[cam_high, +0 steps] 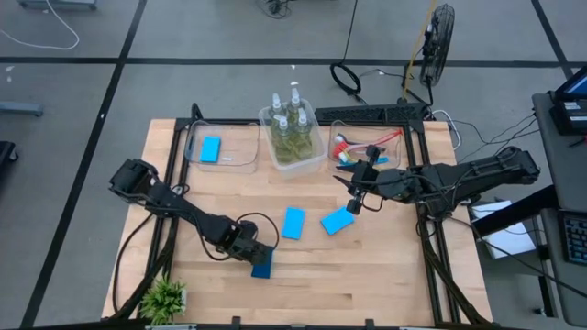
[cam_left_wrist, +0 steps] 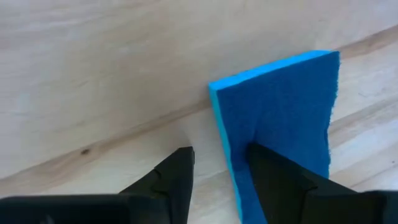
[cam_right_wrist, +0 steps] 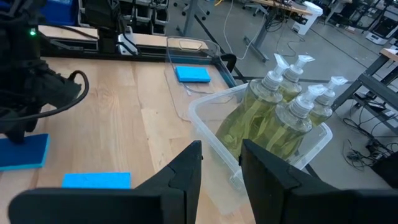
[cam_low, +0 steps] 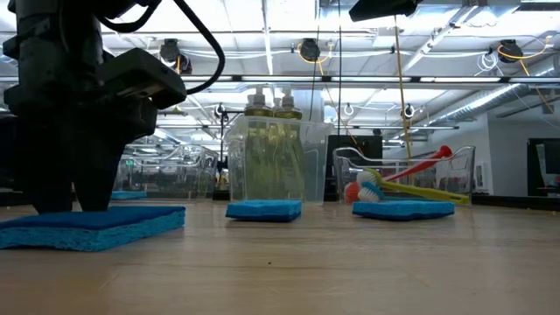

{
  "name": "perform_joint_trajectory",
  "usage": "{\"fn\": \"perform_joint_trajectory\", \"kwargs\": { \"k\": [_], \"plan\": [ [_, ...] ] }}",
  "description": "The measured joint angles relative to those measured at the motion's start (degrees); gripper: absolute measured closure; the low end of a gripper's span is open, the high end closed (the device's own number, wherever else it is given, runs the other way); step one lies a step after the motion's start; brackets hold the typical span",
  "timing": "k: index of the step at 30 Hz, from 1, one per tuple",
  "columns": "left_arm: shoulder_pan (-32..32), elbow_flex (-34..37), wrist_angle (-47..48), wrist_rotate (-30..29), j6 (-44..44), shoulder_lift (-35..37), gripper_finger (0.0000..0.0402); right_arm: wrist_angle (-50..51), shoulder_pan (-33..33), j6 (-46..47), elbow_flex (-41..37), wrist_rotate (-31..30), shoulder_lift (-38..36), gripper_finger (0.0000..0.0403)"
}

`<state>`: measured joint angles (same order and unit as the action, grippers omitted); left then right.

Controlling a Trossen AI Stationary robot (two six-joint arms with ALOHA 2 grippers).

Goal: Pick & Place Kitchen Sink Supplies
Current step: Put the blue sponge into the left transparent bin

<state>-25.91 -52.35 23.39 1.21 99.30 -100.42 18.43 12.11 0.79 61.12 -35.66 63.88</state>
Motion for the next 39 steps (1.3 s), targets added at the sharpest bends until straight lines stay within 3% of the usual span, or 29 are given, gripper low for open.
{"fn": "perform_joint_trajectory", "kwargs": {
  "k": [8, 13, 19, 24, 29, 39],
  "plan": [
    [0.59, -0.17, 4.62, 1.45, 0.96, -0.92, 0.0247, 0.07, -0.01, -0.25, 0.0, 0.0, 0.0, 0.0303],
    [0.63, -0.32, 11.7, 2.98, 2.05, -0.24, 0.0282, 0.08, -0.01, -0.43, 0.0, 0.0, 0.0, 0.0303],
    [0.76, 0.55, 19.22, -0.09, 2.26, 4.55, 0.0333, 0.08, -0.01, -1.84, 0.0, 0.0, 0.0, 0.0303],
    [0.8, 0.49, 20.77, -3.44, 3.89, 11.41, 0.0351, 0.12, -0.01, -2.13, 0.0, 0.02, 0.0, 0.0303],
    [-0.15, 0.48, 16.14, -4.86, 0.25, 15.43, 0.0341, 0.33, -0.01, -2.13, 0.0, 0.02, 0.0, 0.0303],
    [-5.12, 0.28, 5.15, -5.84, -9.99, 13.44, 0.0269, 0.35, -0.01, -3.45, 0.0, 0.0, 0.0, 0.0303]
  ]
}}
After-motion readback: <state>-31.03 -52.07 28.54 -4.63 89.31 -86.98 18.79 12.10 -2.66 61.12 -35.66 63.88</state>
